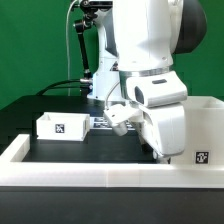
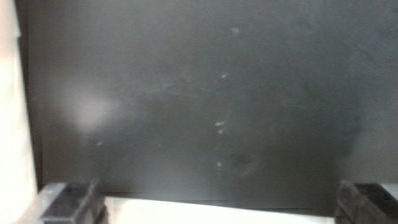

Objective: Assemble drawer

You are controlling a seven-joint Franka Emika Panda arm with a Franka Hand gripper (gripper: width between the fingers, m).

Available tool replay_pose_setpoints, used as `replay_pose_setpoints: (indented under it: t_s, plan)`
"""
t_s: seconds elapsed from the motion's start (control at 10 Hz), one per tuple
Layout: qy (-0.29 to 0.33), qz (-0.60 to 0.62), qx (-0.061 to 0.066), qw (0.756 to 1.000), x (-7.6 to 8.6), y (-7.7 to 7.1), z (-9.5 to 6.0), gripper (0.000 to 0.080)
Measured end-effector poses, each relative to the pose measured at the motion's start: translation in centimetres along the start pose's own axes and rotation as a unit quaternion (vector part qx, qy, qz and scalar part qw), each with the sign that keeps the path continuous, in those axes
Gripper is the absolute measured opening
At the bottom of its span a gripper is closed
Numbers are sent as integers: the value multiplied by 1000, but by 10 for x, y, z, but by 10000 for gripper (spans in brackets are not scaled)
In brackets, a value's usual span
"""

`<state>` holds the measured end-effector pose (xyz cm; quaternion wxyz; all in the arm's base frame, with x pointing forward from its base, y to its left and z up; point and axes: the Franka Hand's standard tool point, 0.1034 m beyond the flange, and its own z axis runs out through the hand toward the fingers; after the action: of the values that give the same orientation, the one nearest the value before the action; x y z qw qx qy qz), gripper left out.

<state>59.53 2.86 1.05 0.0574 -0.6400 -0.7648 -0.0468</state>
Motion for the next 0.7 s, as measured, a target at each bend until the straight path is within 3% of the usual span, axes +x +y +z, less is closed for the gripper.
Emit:
replay_pose_setpoints:
  t_s: [0.1, 0.4, 0.6, 0.7]
  plan:
    - [0, -8, 0, 1000, -7, -2, 0, 648]
    - [-4, -55, -8, 998, -52, -9, -8, 648]
    - [-6, -20, -16, 1000, -78, -24, -20, 648]
    - [-6, -15, -13, 1000, -87, -32, -23, 648]
